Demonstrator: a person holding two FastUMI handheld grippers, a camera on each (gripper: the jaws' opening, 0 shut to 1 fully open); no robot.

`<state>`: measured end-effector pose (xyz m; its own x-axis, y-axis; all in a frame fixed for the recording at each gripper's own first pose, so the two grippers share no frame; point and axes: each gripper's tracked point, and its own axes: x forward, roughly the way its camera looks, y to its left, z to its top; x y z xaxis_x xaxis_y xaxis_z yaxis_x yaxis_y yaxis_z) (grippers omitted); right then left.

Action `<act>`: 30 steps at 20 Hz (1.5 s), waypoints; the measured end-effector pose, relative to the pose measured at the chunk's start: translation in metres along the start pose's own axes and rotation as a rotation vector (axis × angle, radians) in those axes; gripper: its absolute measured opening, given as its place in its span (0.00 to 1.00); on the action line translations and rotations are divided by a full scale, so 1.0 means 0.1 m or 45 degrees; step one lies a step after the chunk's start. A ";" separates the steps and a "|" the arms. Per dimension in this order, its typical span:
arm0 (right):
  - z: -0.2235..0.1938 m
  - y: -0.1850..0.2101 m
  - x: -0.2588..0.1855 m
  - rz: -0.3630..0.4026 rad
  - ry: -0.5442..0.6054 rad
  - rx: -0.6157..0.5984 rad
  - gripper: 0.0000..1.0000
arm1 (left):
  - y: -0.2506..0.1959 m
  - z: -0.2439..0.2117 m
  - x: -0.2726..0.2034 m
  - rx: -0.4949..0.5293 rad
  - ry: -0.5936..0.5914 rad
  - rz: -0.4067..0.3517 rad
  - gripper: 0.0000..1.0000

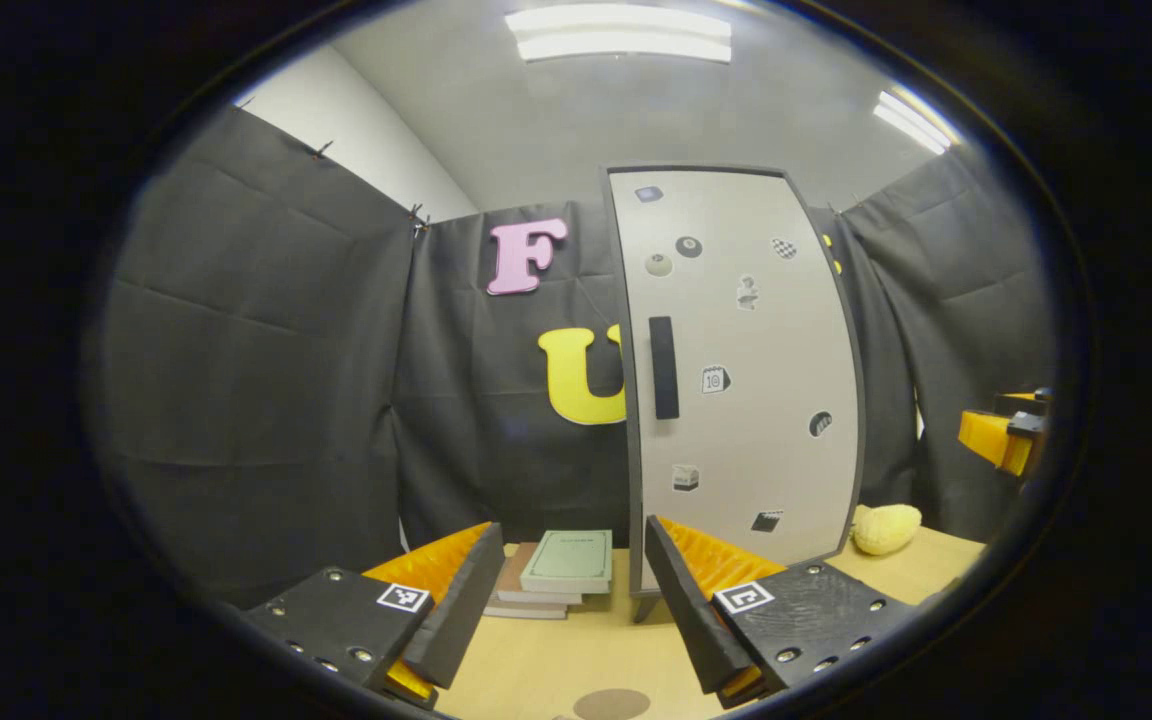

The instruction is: Open the cabinet door with the right hand, grasp the bottle in the cabinet with the left hand and place it on the coaster, then close the cabinet door with the right hand.

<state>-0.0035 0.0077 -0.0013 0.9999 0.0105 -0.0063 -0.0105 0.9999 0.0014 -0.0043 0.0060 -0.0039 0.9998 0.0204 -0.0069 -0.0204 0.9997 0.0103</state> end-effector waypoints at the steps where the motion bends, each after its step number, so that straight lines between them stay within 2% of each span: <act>1: 0.00 0.02 0.02 0.007 0.001 0.001 0.97 | 0.04 -0.01 -0.03 0.002 0.000 0.005 0.88; 10: 0.26 0.42 0.28 0.116 -0.016 -0.001 0.98 | 0.48 -0.05 -0.20 0.011 0.012 0.092 0.85; 17: 0.55 0.87 0.62 0.211 -0.037 0.004 0.97 | 1.08 -0.09 -0.42 0.029 0.024 0.228 0.85; 18: 0.60 0.93 0.66 0.219 -0.049 -0.004 0.98 | 1.17 -0.10 -0.47 0.032 0.028 0.249 0.88; 21: 0.70 1.15 0.79 0.257 -0.070 -0.009 0.97 | 1.41 -0.14 -0.57 0.037 0.043 0.309 0.85; 30: 0.91 1.78 1.16 0.351 -0.076 0.000 0.98 | 1.97 -0.25 -0.85 0.053 0.076 0.450 0.85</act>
<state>0.1115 0.1869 0.0892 0.9579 0.2821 0.0534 -0.2822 0.9593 -0.0055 -0.0930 0.2013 -0.0264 0.9288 0.3667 -0.0540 -0.3633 0.9295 0.0635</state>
